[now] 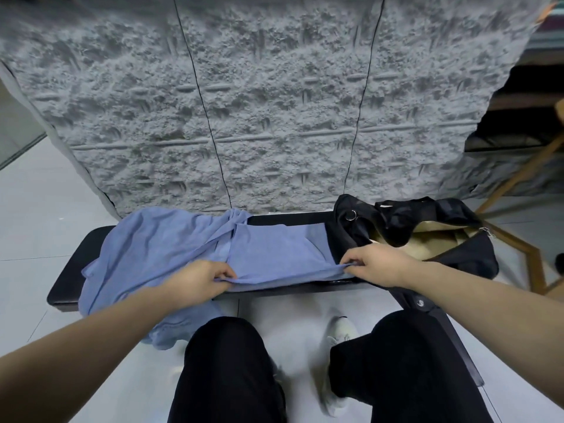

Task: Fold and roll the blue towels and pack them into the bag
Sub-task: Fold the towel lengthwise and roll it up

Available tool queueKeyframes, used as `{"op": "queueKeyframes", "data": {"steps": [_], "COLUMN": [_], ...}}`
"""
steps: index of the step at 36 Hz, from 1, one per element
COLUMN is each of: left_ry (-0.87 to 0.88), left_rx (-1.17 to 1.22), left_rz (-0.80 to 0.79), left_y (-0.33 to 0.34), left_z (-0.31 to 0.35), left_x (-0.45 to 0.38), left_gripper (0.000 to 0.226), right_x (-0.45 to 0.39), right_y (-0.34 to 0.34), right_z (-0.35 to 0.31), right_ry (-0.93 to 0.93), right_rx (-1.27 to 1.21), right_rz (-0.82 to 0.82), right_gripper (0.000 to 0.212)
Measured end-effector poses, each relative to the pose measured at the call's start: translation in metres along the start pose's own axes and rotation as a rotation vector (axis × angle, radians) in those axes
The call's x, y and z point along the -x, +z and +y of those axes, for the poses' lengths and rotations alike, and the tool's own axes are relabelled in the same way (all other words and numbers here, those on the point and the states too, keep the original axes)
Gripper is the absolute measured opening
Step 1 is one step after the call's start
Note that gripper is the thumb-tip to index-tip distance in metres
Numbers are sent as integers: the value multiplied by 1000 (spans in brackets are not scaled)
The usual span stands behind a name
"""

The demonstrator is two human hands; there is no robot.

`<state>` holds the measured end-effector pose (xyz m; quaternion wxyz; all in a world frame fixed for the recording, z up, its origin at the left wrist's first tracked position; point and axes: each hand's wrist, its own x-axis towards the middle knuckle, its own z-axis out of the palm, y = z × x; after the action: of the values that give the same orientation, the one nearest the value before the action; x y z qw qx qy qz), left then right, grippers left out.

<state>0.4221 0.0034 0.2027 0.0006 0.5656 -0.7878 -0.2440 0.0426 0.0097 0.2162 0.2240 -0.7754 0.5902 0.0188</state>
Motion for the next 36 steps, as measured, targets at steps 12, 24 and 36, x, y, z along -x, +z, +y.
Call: {"op": "queueKeyframes", "data": {"steps": [12, 24, 36], "left_ry": [-6, -72, -184], "left_rx": [135, 310, 299], "left_rz": [59, 235, 343], "left_y": [14, 6, 5], "left_z": [-15, -16, -21], "left_x": [6, -40, -123], "left_gripper": [27, 13, 9], "right_x": [-4, -48, -129], "right_y": [22, 28, 28], "right_z": [4, -6, -14], "right_ry": [-40, 141, 322], "right_rx": [-153, -458, -628], "right_rz": [-1, 207, 290], "right_gripper": [12, 9, 20]}}
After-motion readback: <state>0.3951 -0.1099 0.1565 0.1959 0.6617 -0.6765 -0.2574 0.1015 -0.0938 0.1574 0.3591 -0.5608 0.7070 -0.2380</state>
